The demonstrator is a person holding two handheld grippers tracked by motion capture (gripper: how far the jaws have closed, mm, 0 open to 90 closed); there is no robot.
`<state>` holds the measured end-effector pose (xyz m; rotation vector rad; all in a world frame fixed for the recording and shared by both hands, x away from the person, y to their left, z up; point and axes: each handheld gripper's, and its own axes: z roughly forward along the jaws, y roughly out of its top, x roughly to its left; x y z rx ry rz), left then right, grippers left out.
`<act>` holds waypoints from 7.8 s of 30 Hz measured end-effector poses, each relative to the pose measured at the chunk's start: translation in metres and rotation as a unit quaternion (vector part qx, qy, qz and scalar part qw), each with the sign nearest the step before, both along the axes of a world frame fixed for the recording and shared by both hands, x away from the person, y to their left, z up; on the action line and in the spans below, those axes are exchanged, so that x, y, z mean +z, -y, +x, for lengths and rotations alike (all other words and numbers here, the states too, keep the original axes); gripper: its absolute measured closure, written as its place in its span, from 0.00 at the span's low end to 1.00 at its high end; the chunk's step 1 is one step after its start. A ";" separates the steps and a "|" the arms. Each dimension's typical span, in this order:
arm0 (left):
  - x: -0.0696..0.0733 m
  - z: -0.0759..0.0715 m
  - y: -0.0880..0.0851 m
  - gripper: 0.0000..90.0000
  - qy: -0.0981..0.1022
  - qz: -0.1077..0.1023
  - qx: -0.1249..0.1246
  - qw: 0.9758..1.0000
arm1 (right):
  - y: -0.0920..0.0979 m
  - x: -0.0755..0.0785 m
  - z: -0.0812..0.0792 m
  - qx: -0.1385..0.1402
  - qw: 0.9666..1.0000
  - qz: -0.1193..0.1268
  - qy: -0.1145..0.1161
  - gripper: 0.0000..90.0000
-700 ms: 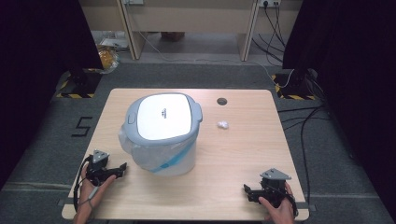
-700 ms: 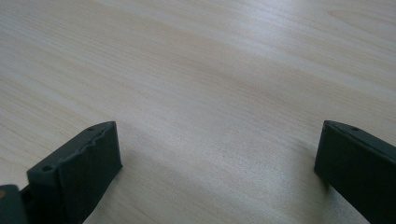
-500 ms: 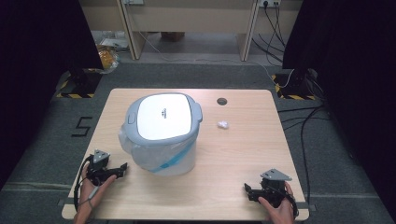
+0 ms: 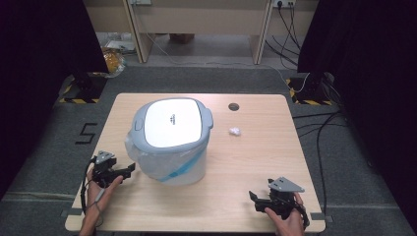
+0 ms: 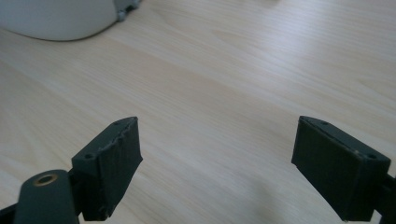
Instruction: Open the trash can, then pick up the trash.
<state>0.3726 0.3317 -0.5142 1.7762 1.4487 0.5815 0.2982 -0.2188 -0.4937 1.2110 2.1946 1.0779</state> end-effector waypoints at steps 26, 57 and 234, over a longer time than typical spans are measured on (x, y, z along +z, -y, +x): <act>-0.001 0.061 0.025 0.23 -0.010 -0.022 -0.048 0.999 | -0.137 0.010 0.056 0.121 0.992 -0.008 0.026 0.20; -0.005 -0.002 0.063 0.37 0.012 -0.001 -0.107 0.994 | -0.125 0.018 0.138 0.100 0.993 0.003 0.064 0.19; -0.008 -0.024 0.116 0.20 0.000 0.006 -0.131 0.991 | -0.066 0.063 0.157 0.051 0.997 0.039 0.038 0.75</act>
